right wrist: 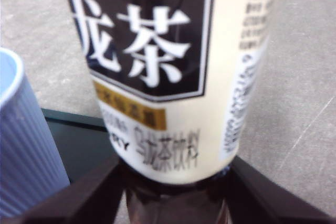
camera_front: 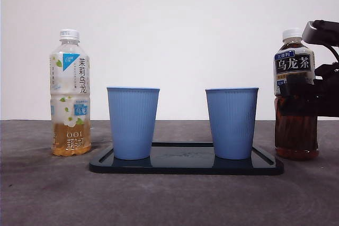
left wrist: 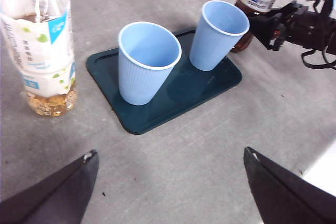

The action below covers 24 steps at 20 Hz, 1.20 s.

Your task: Pour the drink into the cup

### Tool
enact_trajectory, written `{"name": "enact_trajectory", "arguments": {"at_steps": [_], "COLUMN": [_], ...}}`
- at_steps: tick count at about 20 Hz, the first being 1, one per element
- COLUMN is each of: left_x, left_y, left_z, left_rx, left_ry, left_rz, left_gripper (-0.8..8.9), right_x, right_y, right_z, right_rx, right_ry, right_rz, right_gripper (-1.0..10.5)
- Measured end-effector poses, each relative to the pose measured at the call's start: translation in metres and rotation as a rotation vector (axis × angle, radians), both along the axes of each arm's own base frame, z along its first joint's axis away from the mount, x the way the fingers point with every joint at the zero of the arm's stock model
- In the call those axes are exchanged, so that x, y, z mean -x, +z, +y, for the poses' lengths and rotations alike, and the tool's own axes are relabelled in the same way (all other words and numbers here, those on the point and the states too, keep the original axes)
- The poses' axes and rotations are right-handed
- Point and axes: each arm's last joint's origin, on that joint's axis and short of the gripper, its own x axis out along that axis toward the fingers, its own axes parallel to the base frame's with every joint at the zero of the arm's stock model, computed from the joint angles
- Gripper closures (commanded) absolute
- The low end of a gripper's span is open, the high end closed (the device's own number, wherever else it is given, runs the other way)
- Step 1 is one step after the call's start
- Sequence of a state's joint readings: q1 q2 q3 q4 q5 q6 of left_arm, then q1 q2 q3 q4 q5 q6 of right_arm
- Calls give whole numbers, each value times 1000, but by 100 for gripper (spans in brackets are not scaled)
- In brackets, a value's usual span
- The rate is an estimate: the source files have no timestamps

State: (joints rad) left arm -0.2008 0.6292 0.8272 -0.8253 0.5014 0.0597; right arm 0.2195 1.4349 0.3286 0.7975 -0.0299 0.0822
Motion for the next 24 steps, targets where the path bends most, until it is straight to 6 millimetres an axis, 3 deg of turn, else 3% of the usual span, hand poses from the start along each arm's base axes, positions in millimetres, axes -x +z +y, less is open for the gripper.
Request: {"name": "enact_trajectory", "arguments": {"at_steps": [7, 15, 21, 24], "left_x": [0, -1, -9, -22], "left_y": [0, 0, 5, 4], "left_z": [0, 1, 0, -2], "left_rx": [-2, -37, -33, -41], "left_ry": [1, 50, 72, 86], "left_rz": [-1, -11, -89, -92], "left_gripper": [366, 333, 303, 204], "right_x": [0, 4, 24, 40], "right_y": [-2, -4, 12, 18], "right_z": [-1, -2, -5, -2], "right_rx": [20, 35, 3, -14], "right_ry": [-23, -25, -42, -25], "right_rz": [21, 86, 177, 255], "right_gripper": [505, 481, 481, 482]}}
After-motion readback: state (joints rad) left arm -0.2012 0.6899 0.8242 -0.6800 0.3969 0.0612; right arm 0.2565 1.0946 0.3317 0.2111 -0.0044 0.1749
